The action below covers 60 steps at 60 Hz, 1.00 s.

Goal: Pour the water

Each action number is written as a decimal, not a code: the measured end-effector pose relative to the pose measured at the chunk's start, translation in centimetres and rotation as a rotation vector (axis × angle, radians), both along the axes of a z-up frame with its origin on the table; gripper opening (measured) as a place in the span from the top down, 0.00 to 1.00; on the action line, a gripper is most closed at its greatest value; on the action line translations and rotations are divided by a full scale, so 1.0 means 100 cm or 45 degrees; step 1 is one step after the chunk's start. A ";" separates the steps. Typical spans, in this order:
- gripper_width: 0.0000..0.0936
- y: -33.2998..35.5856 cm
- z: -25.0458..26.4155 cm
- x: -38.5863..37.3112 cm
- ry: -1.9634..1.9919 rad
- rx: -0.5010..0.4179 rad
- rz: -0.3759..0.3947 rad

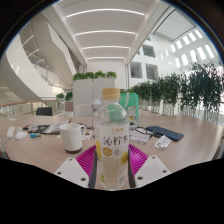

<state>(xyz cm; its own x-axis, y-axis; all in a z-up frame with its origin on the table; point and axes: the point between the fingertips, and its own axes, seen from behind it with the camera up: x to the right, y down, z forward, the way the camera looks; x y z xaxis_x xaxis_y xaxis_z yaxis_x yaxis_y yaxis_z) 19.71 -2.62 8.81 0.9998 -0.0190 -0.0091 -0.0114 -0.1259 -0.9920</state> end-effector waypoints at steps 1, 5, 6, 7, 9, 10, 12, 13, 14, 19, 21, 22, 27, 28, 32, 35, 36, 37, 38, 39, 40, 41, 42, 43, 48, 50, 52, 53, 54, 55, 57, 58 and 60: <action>0.52 0.002 -0.001 0.000 0.017 -0.005 -0.004; 0.56 0.008 -0.004 0.003 0.061 -0.065 -0.007; 0.58 0.002 -0.004 0.003 0.067 -0.078 -0.003; 0.59 0.006 -0.004 0.003 0.073 -0.103 -0.001; 0.61 0.009 -0.003 0.007 0.100 -0.157 0.000; 0.60 0.011 -0.002 0.011 0.112 -0.181 -0.006; 0.64 0.016 0.008 0.018 0.115 -0.201 -0.005; 0.64 0.018 0.015 0.022 0.103 -0.203 -0.001; 0.64 0.025 0.018 0.032 0.093 -0.206 -0.002; 0.65 0.043 0.070 0.061 -0.065 -0.161 -0.058; 0.65 0.056 0.088 0.065 -0.162 -0.164 -0.059; 0.65 0.060 0.098 0.068 -0.218 -0.162 -0.059; 0.65 0.091 0.138 0.070 -0.569 -0.153 -0.043; 0.65 0.096 0.144 0.068 -0.653 -0.154 -0.036; 0.65 0.123 0.156 0.050 -1.013 -0.147 0.021; 0.65 0.131 0.162 0.032 -1.319 -0.170 0.079; 0.65 0.139 0.157 0.023 -1.411 -0.173 0.099; 0.65 0.151 0.144 0.014 -1.490 -0.165 0.114; 0.65 0.142 0.155 0.012 -1.586 -0.177 0.151; 0.65 0.158 0.141 0.012 -1.647 -0.172 0.184; 0.65 0.161 0.136 0.005 -1.741 -0.176 0.207; 0.65 0.165 0.131 -0.001 -1.835 -0.178 0.230; 0.65 0.168 0.125 -0.007 -1.929 -0.183 0.254; 0.65 0.171 0.120 -0.011 -2.024 -0.190 0.275; 0.65 0.180 0.104 -0.024 -2.439 -0.240 0.380; 0.65 0.183 0.099 -0.027 -2.574 -0.253 0.412; 0.65 0.185 0.097 -0.027 -2.706 -0.278 0.427; 0.65 0.185 0.097 -0.028 -2.767 -0.290 0.436; 0.65 0.182 0.103 -0.032 -2.829 -0.307 0.455; 0.65 0.189 0.101 -0.032 -2.867 -0.319 0.478; 0.65 0.191 0.102 -0.034 -2.921 -0.322 0.482; 0.64 0.192 0.104 -0.035 -2.939 -0.326 0.478; 0.64 0.191 0.108 -0.038 -2.974 -0.343 0.469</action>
<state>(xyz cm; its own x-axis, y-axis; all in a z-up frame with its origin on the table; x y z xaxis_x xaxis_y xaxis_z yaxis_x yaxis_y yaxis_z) 15.93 16.49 19.61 -0.6964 0.2824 0.6598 0.6994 0.0607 0.7122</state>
